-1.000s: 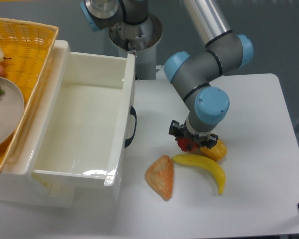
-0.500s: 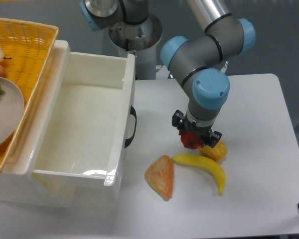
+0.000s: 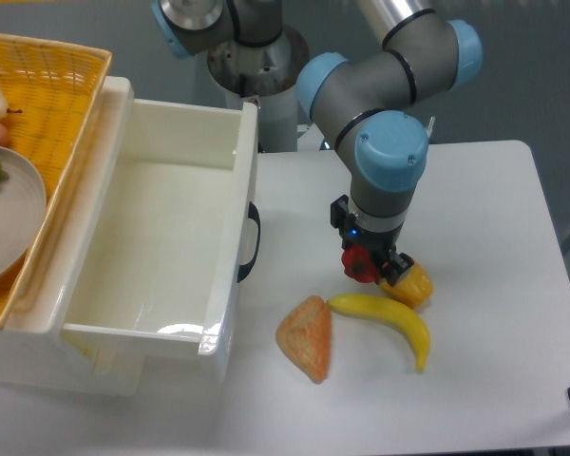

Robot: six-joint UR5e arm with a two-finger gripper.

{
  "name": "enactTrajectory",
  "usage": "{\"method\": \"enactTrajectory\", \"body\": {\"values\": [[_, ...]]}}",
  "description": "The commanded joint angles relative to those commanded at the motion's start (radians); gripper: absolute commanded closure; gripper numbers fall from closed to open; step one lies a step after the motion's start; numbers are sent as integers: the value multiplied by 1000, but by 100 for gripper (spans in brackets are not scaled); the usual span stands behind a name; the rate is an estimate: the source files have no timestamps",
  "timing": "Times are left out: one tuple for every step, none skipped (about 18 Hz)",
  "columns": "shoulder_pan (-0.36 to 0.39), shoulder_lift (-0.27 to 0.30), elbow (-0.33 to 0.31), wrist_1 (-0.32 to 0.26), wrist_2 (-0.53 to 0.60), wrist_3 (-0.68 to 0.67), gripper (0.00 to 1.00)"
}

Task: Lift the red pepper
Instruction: 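Lift the gripped red bell pepper up off the table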

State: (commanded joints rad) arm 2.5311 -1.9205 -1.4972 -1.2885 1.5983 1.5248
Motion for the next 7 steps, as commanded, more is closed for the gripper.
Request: {"method": "enactTrajectory", "body": {"values": [[-12, 0, 0, 0, 12, 0, 45], [-20, 2, 0, 0, 20, 0, 45], [-23, 2, -2, 0, 28, 0, 45], [-23, 2, -6, 0, 32, -2, 45], [-29, 5, -6, -2, 37, -2, 45], [-31, 6, -8, -2, 38, -2, 45], [-29, 9, -6, -3, 43, -2, 45]]}}
